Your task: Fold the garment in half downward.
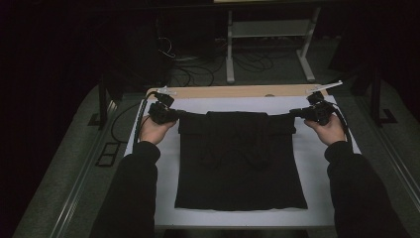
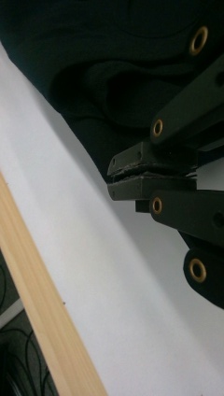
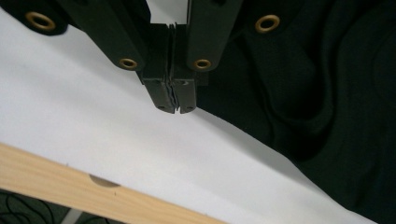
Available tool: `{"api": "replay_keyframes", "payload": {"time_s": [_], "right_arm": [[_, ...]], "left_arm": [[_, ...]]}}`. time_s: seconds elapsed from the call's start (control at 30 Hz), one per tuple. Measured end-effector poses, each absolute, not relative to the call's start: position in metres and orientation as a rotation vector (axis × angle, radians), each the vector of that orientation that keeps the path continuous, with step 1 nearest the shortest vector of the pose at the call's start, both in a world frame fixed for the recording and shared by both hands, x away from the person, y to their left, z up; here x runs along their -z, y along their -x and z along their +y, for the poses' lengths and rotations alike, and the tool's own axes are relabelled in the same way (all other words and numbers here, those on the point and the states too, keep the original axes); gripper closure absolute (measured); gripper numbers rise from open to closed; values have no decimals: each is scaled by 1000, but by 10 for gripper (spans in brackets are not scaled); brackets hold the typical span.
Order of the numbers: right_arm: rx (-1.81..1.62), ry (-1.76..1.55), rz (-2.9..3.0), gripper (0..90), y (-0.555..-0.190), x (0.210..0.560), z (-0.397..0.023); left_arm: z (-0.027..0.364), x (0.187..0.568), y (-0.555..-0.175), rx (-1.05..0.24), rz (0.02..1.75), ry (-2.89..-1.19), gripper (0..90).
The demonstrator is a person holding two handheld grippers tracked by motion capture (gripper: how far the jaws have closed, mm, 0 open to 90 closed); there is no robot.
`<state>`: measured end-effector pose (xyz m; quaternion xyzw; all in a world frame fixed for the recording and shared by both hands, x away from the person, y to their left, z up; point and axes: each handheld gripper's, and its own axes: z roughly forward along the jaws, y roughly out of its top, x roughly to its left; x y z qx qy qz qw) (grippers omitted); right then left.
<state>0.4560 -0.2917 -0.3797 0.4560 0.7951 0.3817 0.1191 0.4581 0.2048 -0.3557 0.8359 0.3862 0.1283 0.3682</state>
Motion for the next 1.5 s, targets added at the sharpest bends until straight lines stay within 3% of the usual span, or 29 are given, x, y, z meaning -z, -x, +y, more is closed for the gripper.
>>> {"api": "replay_keyframes", "payload": {"time_s": [0.93, 1.03, 1.07, 1.2, 1.27, 1.4, 1.5], "right_arm": [[-1115, -1318, 2288, 871, -478, 385, -286], [-1139, -1341, 2297, 858, -480, 390, -285], [-1140, -1348, 2295, 816, -480, 391, -285], [-1136, -1396, 2253, 614, -481, 394, -285], [-1102, -1398, 2248, 563, -480, 395, -285], [-1107, -1417, 2249, 450, -477, 397, -286], [-1123, -1436, 2237, 369, -474, 396, -288]], "left_arm": [[204, 378, -481, -313, 1087, -2097, 855], [203, 381, -482, -293, 1109, -2107, 843], [203, 382, -482, -290, 1110, -2116, 830], [204, 382, -480, -280, 1098, -2097, 715], [205, 381, -479, -271, 1106, -2094, 643], [205, 380, -473, -332, 1134, -2062, 397], [208, 379, -471, -277, 1120, -2030, 239]]}}
